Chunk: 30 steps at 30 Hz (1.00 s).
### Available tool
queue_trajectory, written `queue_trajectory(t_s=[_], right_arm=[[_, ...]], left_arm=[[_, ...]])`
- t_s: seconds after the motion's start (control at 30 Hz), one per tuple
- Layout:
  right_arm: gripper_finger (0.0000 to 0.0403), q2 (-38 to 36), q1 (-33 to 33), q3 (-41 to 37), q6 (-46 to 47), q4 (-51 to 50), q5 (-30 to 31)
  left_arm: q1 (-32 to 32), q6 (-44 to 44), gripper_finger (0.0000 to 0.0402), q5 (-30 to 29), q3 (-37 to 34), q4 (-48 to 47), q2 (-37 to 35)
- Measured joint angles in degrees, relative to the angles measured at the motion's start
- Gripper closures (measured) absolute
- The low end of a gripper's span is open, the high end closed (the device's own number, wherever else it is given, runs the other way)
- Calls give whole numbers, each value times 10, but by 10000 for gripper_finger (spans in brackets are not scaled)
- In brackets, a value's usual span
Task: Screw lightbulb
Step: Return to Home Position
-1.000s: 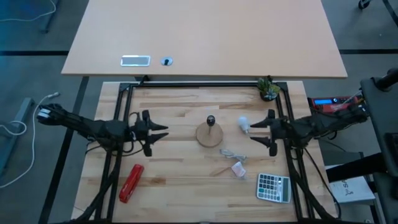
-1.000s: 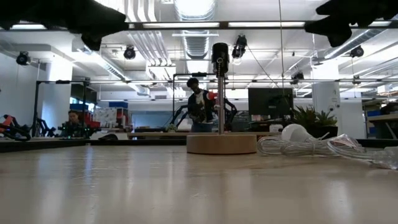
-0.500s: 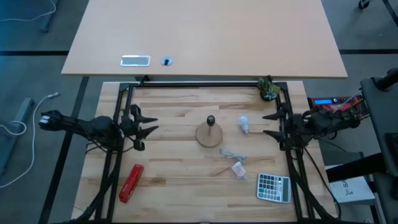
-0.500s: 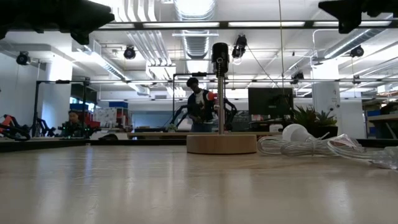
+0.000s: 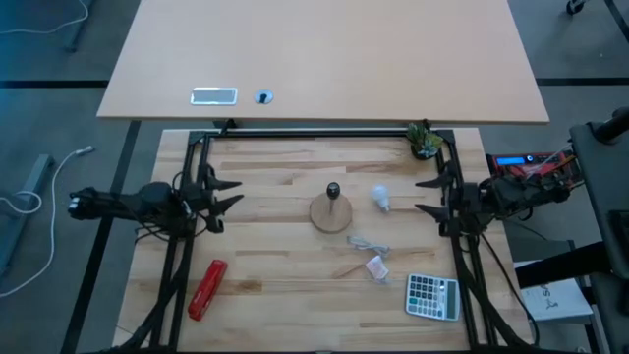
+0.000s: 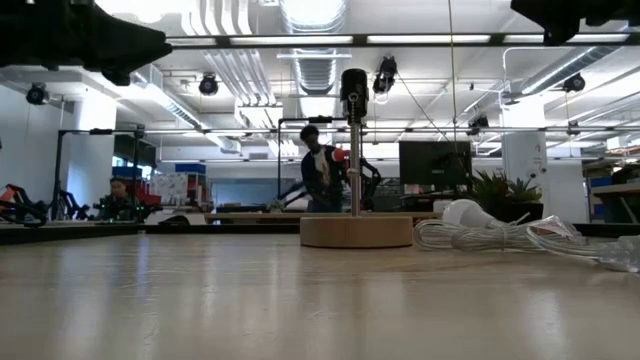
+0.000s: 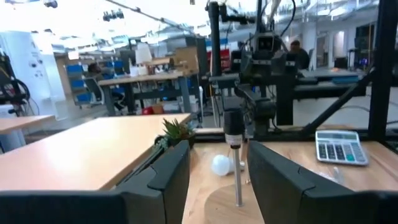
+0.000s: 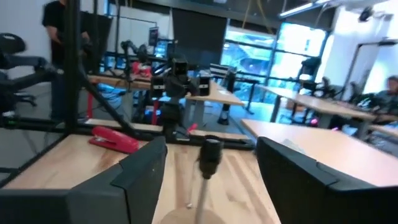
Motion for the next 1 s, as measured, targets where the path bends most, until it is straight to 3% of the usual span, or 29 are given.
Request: queue_trajectory(t_s=[0.27,0.43,0.63,1.0], right_arm=[[169,0,0,-4,-51,56,20],[172,2,0,-36,-63,121,20],[162,2,0,-74,-87,132,27],[142,2,0,-186,-71,206,25]], left_arm=[[1,-13,262,0,-78,4,-96],[1,-23,274,-13,-110,50,-87],[2,-30,288,-48,-111,37,-77],[2,-31,302,-48,-111,34,-52]])
